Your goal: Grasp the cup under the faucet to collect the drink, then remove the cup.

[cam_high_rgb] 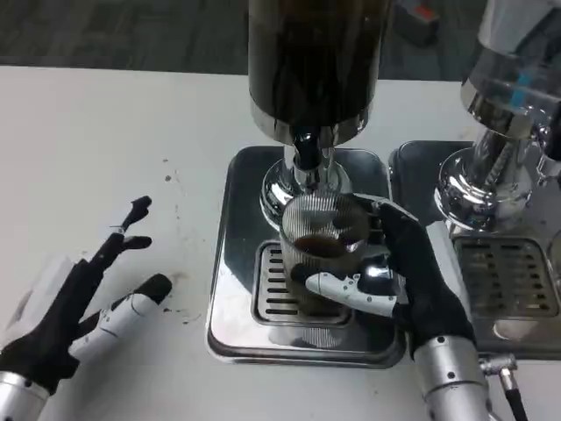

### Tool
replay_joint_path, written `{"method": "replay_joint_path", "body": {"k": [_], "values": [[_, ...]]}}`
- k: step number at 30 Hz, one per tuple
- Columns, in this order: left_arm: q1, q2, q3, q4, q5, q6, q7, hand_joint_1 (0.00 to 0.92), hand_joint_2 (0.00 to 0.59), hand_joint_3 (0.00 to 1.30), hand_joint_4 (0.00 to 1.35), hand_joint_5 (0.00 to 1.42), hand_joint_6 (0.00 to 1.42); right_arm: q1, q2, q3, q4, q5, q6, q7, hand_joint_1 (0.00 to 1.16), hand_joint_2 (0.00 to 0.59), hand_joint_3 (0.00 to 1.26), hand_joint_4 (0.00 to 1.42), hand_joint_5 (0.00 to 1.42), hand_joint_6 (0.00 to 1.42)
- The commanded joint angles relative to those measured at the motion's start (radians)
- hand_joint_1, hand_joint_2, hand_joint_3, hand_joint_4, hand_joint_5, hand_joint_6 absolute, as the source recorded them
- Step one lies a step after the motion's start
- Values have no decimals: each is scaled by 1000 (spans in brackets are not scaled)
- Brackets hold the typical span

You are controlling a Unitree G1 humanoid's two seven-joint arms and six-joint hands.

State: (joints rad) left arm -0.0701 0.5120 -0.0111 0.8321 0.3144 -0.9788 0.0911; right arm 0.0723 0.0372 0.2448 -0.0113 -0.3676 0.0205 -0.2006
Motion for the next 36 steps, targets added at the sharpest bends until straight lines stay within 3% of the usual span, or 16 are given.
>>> {"method": "replay_joint_path", "body": {"k": [1, 6, 10, 25, 36], "values": [[11, 19, -16, -33, 105, 25, 80, 0, 140, 69, 51, 198, 66, 31, 2, -9, -73, 9, 1, 1, 950, 224, 484, 562, 529, 729], [24, 57, -49, -111, 253, 83, 161, 0, 128, 1, 0, 52, 1, 65, -6, -12, -119, 9, 19, 15, 937, 221, 496, 578, 557, 745], [40, 78, -74, -175, 331, 150, 200, 0, 127, 0, 0, 24, 0, 81, -12, -11, -141, 5, 23, 25, 935, 216, 497, 581, 561, 755], [121, 127, -89, -308, 372, 250, 245, 0, 119, 0, 0, 0, 0, 123, -16, -1, -173, -2, -3, 23, 933, 214, 509, 588, 576, 772], [170, 137, -99, -364, 381, 264, 253, 0, 107, 0, 0, 0, 0, 154, -37, 17, -210, -4, -22, 30, 933, 214, 511, 603, 583, 776]]}}
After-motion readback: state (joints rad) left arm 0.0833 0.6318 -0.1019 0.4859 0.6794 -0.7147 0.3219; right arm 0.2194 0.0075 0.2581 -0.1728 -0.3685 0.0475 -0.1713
